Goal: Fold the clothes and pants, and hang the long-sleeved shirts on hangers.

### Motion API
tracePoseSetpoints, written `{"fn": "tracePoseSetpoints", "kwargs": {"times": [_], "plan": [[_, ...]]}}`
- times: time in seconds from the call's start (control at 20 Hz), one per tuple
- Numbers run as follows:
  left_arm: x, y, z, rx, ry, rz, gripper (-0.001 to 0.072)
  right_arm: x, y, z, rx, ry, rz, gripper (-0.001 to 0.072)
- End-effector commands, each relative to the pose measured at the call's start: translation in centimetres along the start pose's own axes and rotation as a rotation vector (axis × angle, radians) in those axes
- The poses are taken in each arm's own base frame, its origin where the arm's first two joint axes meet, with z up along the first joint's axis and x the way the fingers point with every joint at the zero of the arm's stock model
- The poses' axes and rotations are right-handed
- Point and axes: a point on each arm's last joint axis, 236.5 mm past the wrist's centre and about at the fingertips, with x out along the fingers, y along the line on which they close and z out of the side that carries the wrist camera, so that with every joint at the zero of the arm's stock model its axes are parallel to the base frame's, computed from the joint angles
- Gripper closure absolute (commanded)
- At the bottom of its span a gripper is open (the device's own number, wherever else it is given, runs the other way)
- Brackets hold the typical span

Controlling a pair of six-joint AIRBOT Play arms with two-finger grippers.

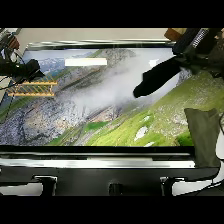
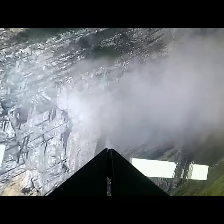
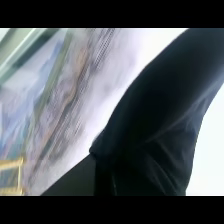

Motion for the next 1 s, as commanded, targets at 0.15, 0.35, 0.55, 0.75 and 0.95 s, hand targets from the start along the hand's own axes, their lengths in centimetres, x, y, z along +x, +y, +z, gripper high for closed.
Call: {"fn": "tracePoseSetpoints", "kwargs": {"times": [0.15, 0.35, 0.55, 0.75, 0.95], "plan": [[0.0, 0.0, 0.0, -0.001, -0.001, 0.0, 0.0692, -8.0, -6.3, 8.7, 0.04, -0.248, -0.142, 0.0682], [0.0, 0.0, 0.0, -0.001, -0.001, 0.0, 0.0693, -11.4, -11.2, 10.3, 0.082, -0.309, -0.269, 0.0681], [0.0, 0.0, 0.0, -0.001, -0.001, 0.0, 0.0693, -14.6, -15.7, 10.2, 0.219, -0.332, -0.381, 0.0682], [0.0, 0.0, 0.0, -0.005, 0.0, 0.0, 0.0693, -17.9, -19.6, 8.7, 0.34, -0.326, -0.533, 0.0684], [0.0, 0.0, -0.2, -0.011, 0.007, 0.001, 0.0693, -21.1, -20.2, 6.7, 0.341, -0.29, -0.672, 0.0684]]}}
